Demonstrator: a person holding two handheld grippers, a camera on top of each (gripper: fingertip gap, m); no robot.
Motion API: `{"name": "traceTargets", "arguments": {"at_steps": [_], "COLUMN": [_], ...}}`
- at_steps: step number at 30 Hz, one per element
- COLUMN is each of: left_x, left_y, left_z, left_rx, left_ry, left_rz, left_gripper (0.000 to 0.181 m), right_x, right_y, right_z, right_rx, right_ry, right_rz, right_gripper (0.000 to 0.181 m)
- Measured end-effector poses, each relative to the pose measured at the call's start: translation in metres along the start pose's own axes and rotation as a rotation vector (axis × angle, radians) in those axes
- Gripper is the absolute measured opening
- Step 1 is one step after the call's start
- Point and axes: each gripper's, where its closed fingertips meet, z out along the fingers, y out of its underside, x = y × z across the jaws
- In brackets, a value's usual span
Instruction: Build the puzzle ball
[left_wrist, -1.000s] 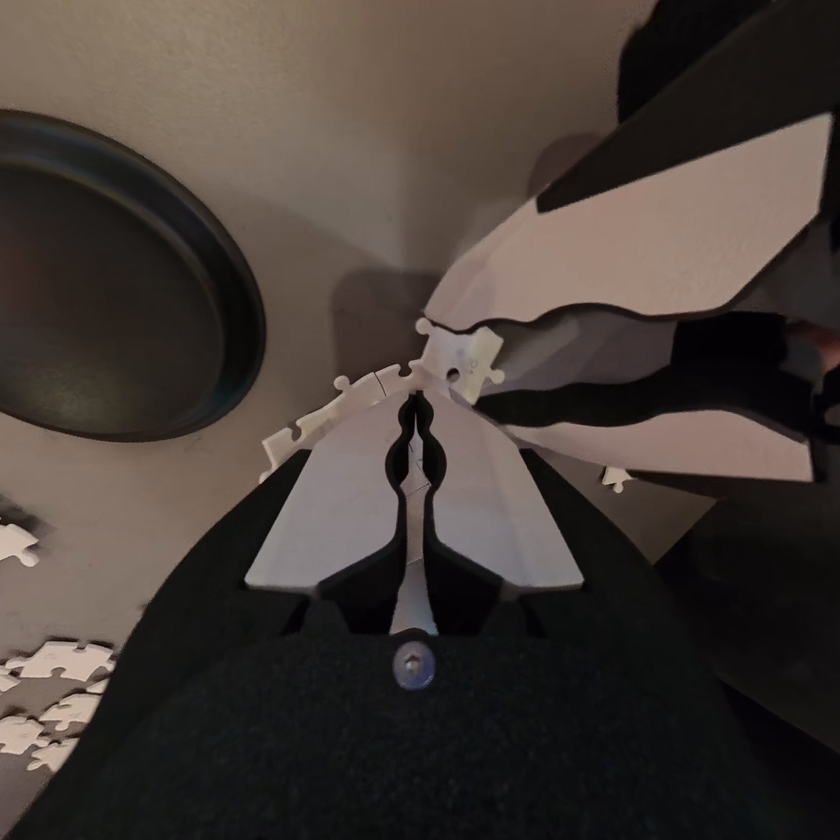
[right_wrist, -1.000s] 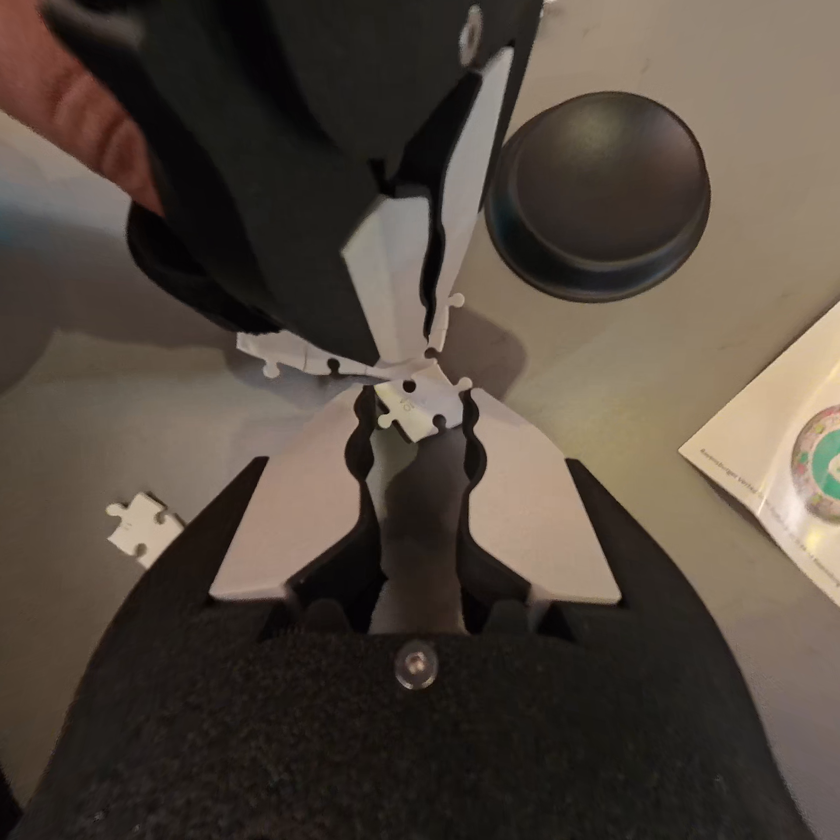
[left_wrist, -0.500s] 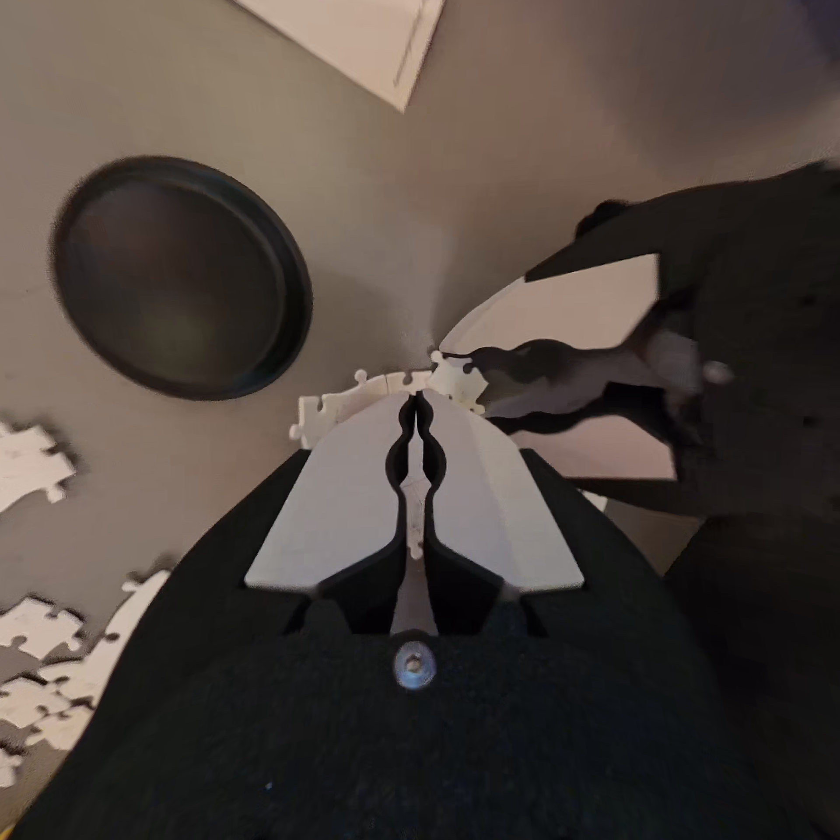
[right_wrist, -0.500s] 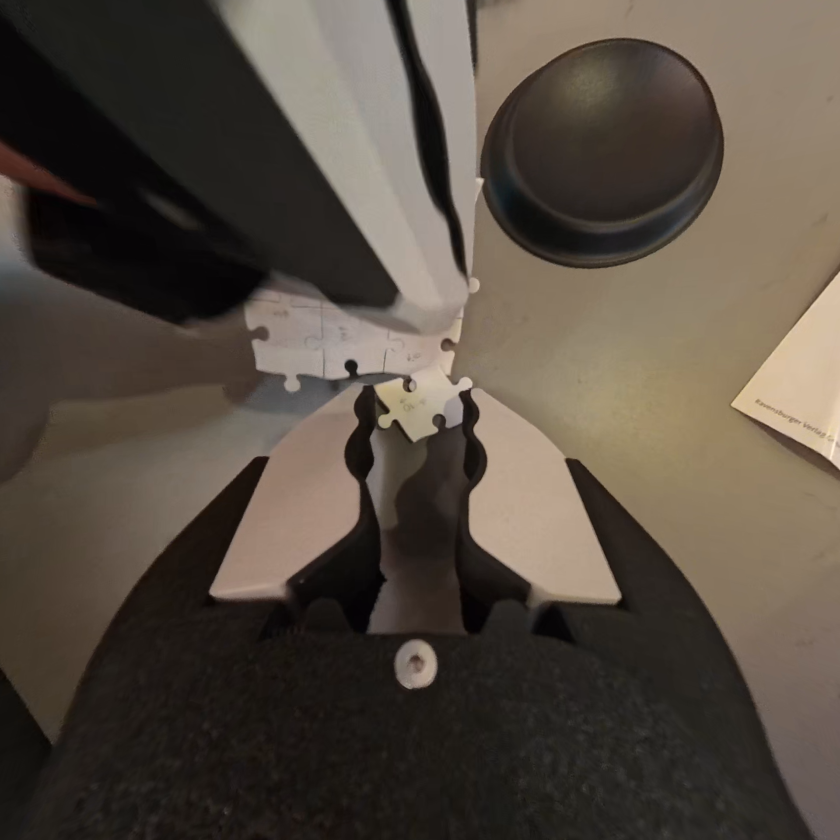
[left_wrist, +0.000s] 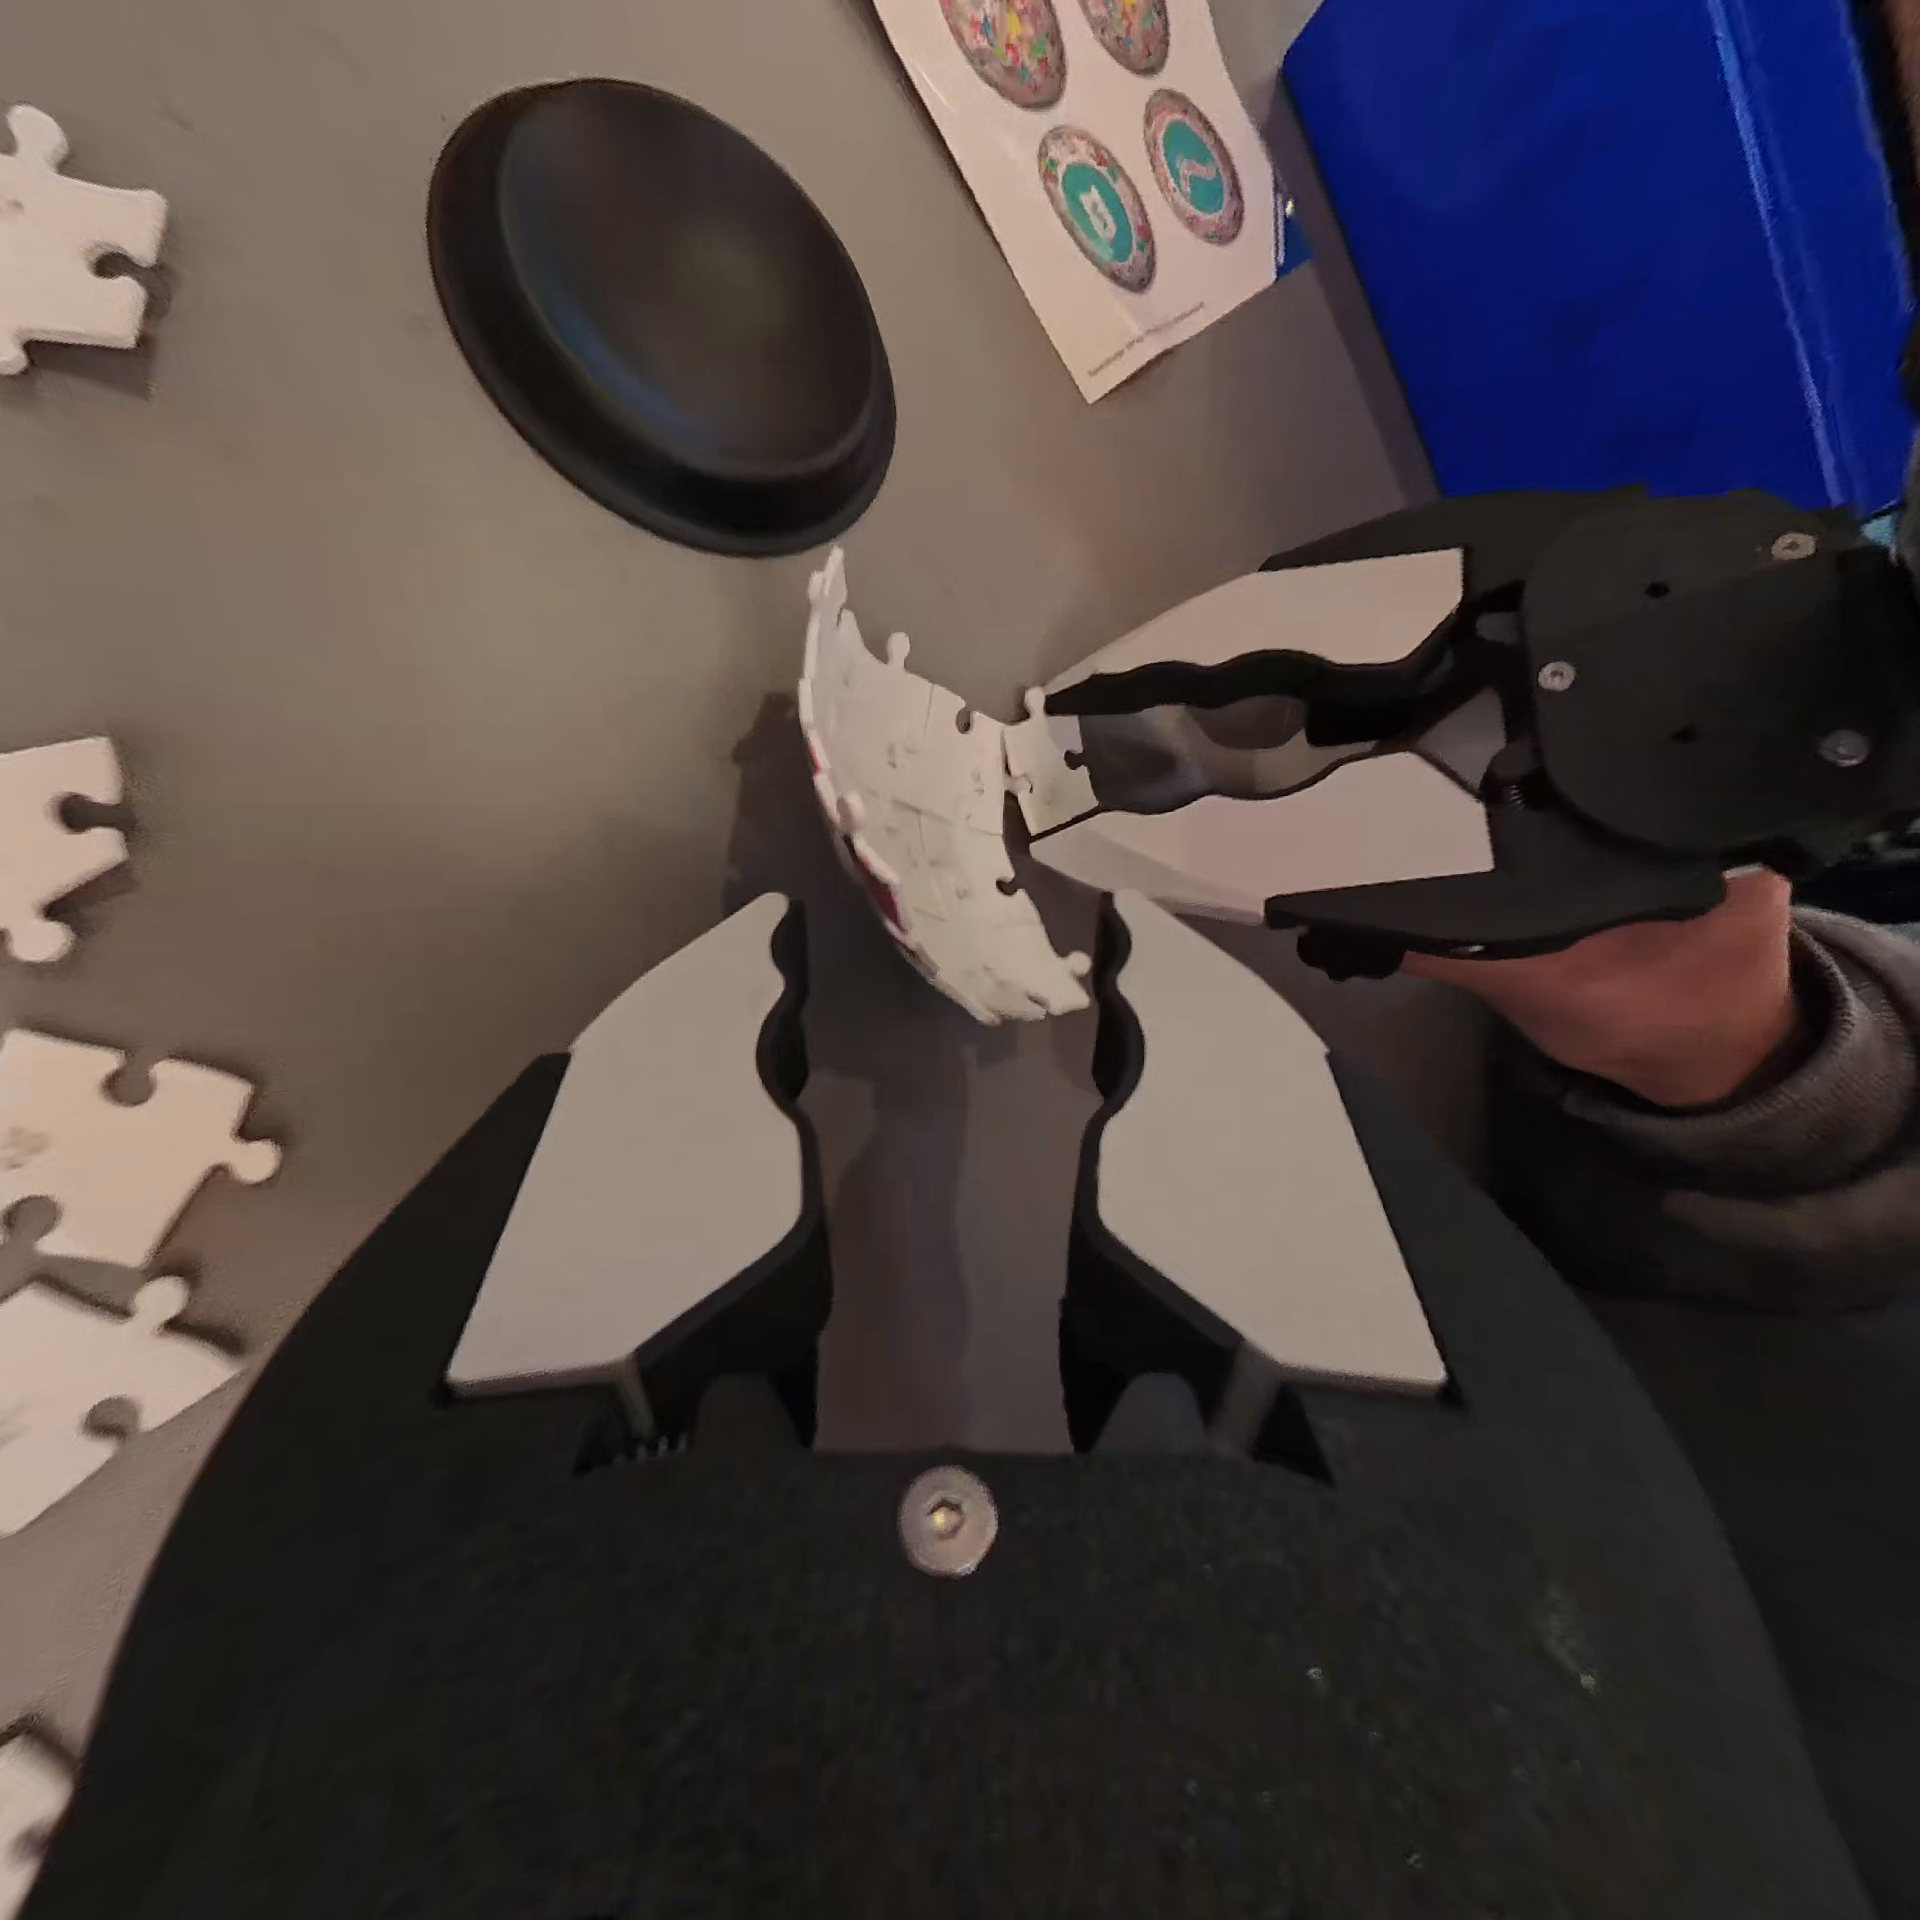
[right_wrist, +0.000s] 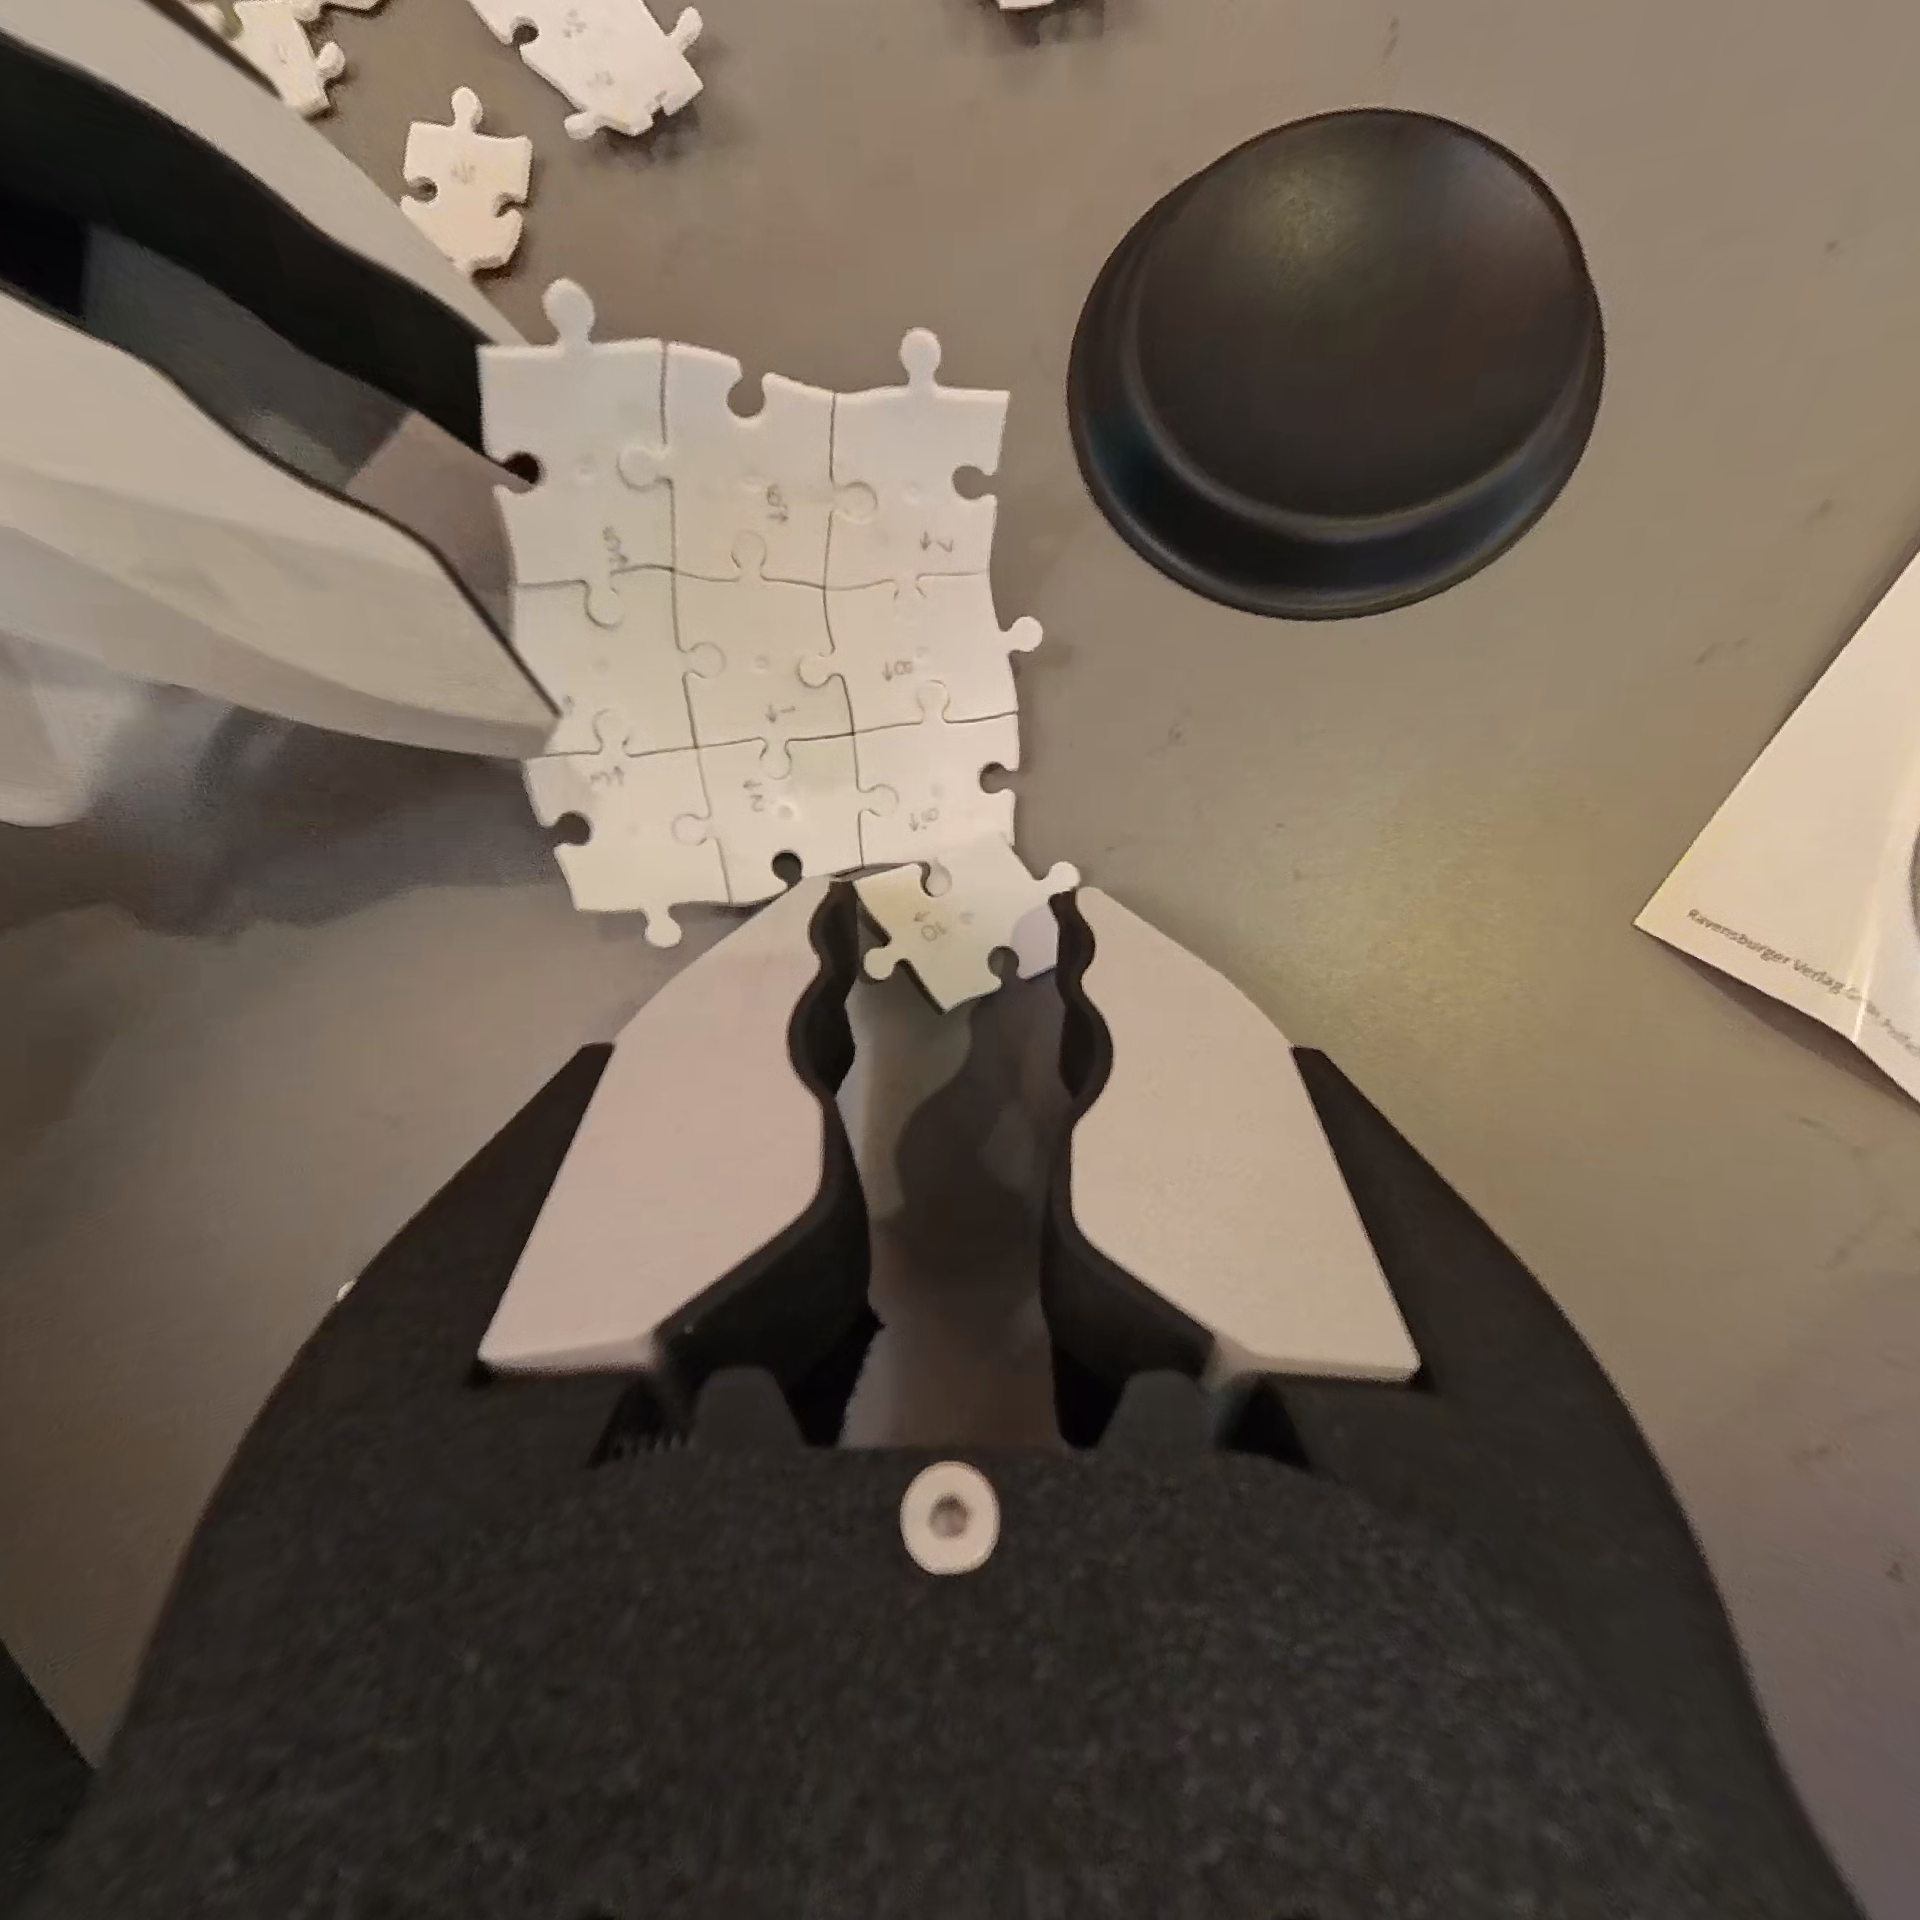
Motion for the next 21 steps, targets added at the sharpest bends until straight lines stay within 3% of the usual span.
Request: {"name": "traceTargets", "arguments": {"at_steps": [8, 21], "left_x": [0.003, 0.004], "left_y": [0.002, 0.013], "left_z": [0.011, 0.012], "left_rx": [0.043, 0.052], "left_ry": [0.053, -0.044], "left_rz": [-0.077, -0.045], "left_gripper": [0.017, 0.012], "right_x": [0.001, 0.003], "right_y": [-0.002, 0.007], "right_z": [0.000, -0.009], "right_rx": [0.006, -0.001], "right_ry": [0.013, 0.079], "right_rz": [-0.002, 0.066], "right_gripper": [0.037, 0.037]}}
